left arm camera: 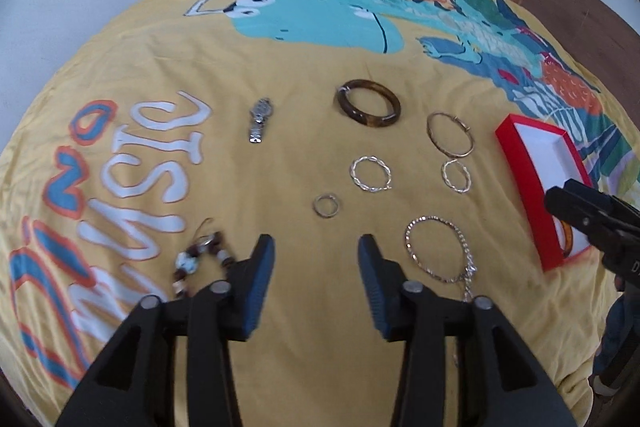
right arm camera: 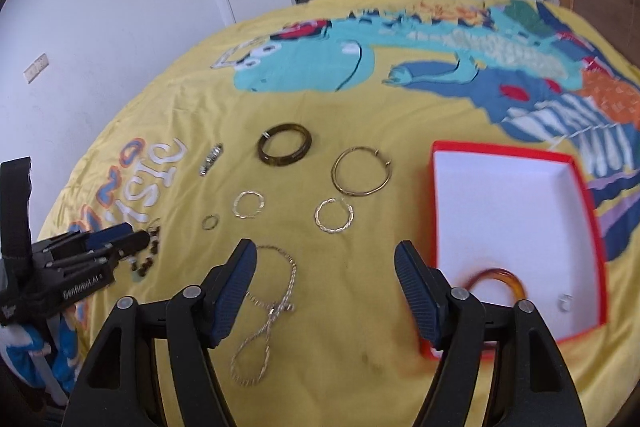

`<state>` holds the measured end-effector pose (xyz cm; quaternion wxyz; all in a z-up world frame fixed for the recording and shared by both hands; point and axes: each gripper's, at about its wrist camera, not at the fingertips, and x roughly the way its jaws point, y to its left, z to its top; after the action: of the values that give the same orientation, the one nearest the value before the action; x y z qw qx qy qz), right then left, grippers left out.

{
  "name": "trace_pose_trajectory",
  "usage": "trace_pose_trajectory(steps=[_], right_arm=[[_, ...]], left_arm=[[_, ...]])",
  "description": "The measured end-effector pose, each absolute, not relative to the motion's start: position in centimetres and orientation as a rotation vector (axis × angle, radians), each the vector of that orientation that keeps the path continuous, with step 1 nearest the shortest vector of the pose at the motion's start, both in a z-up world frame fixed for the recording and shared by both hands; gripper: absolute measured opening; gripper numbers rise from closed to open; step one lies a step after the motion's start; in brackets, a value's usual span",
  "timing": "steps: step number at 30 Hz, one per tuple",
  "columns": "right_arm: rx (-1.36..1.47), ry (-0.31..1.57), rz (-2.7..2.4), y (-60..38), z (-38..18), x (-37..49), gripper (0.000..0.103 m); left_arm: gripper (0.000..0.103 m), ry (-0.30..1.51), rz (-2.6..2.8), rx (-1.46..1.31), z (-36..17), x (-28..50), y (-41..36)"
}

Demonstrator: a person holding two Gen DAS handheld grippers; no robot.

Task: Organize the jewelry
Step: 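Lift both tools away from the box back over the jewelry, then grasp a small silver ring with the left tool while the right tool grasps the twisted silver hoop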

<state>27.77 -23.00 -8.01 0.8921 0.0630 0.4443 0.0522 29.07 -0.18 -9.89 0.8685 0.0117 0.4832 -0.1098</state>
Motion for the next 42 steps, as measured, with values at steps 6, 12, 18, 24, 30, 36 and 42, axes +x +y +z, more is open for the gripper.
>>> trace_pose_trajectory(steps=[6, 12, 18, 24, 30, 36, 42], right_arm=[[0.162, 0.984, 0.103, -23.1, -12.3, 31.2, 0.073], [0.16, 1.015, 0.068, -22.9, -14.9, 33.9, 0.079], [0.12, 1.003, 0.023, -22.7, -14.7, 35.0, 0.079], [-0.044, 0.946, 0.011, -20.0, -13.8, 34.2, 0.079], [-0.071, 0.953, 0.019, -18.6, -14.3, 34.8, 0.078], [-0.024, 1.004, 0.007, -19.4, -16.0, 35.9, 0.071], [0.061, 1.035, 0.017, -20.6, -17.3, 36.3, 0.065]], left_arm=[[0.044, 1.064, -0.214, 0.03, -13.3, 32.1, -1.2], [0.044, 1.084, -0.184, 0.043, -15.4, 33.7, -1.4], [0.044, 1.073, -0.174, 0.048, -16.1, 34.6, -1.6], [0.044, 1.062, -0.173, 0.04, -16.3, 34.6, -1.6], [0.044, 1.06, -0.178, 0.031, -16.4, 34.6, -1.3], [0.044, 1.051, -0.178, 0.023, -16.6, 34.5, -1.2], [0.043, 1.042, -0.182, 0.028, -16.6, 34.5, -1.4]])
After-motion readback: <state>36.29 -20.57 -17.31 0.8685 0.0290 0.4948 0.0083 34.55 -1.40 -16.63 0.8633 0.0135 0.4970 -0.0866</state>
